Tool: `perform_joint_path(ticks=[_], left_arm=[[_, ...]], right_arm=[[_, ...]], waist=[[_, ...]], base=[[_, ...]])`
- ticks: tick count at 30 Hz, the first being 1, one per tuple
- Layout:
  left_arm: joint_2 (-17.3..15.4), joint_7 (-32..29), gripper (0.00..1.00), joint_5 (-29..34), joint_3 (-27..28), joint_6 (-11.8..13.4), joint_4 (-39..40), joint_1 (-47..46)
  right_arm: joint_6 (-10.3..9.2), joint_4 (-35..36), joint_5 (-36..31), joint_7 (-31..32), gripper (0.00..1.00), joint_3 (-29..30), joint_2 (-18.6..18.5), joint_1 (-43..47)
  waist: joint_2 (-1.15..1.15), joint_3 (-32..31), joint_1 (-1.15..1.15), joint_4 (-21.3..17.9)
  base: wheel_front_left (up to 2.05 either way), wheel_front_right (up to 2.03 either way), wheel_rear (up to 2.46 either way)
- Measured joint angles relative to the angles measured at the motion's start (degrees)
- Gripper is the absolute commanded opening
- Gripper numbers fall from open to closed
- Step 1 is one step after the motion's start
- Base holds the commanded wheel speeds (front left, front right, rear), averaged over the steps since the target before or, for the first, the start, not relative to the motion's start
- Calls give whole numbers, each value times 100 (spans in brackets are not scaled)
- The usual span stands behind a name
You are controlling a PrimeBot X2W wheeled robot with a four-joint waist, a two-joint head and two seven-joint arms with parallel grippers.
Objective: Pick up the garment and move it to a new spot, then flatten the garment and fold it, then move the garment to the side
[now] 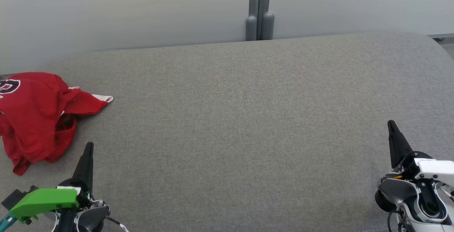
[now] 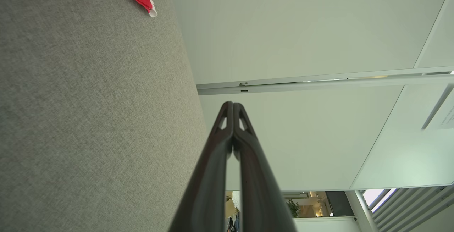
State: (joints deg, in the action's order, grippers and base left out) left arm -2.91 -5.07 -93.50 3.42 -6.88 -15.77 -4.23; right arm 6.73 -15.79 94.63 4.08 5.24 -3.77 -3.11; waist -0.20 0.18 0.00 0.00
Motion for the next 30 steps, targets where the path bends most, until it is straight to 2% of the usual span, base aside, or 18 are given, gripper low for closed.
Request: perform_joint_path(ticks=[30], left_arm=[[2,0,0,1,3,0,0,0]], right_arm=[[0,0,0,8,0,9,5,0]], waist=[[0,0,0,0]], base=[[0,0,0]])
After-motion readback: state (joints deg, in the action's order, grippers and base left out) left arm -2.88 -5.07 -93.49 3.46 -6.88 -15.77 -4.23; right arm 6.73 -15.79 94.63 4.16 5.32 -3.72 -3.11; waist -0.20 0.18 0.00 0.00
